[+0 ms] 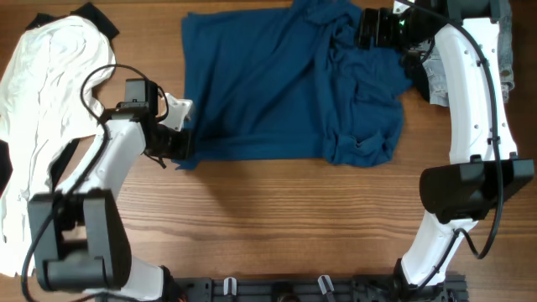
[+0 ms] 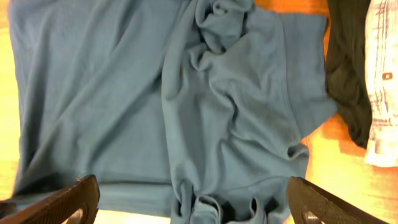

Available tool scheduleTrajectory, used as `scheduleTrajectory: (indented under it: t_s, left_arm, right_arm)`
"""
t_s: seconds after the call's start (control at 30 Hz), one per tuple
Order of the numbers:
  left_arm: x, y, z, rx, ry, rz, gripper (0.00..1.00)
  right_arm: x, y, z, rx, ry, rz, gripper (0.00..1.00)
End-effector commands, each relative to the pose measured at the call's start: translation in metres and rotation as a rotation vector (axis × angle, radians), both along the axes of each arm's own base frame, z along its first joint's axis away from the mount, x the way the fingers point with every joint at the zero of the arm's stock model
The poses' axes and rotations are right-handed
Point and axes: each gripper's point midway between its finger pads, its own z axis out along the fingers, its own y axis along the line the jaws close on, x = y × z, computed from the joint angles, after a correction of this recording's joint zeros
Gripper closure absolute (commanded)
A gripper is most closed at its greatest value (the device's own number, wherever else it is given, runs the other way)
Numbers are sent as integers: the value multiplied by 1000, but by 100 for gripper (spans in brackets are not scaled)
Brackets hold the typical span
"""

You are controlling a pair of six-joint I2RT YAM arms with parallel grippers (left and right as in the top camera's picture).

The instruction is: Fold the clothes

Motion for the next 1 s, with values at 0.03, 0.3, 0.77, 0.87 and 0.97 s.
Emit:
scheduleTrajectory:
  t_s: [0.03, 0.3, 0.77, 0.87, 0.97]
  left_arm:
    - [22, 40, 68, 192, -130, 219, 96]
    - [17, 68, 104, 322, -196, 343, 96]
    - [-7, 132, 105, 485, -131, 700, 96]
    - [-7, 132, 105, 482, -131, 699, 96]
    - [-7, 132, 105, 482, -130, 699, 96]
  right_arm:
    - [-21, -1, -14, -6, 112, -9, 7]
    - [-66, 2, -40, -5, 330, -48, 9]
    - [-135, 37, -131, 22, 652, 120, 27]
    - [-151, 55, -156, -10, 668, 249, 27]
    - [-160, 57, -184, -54, 673, 280, 27]
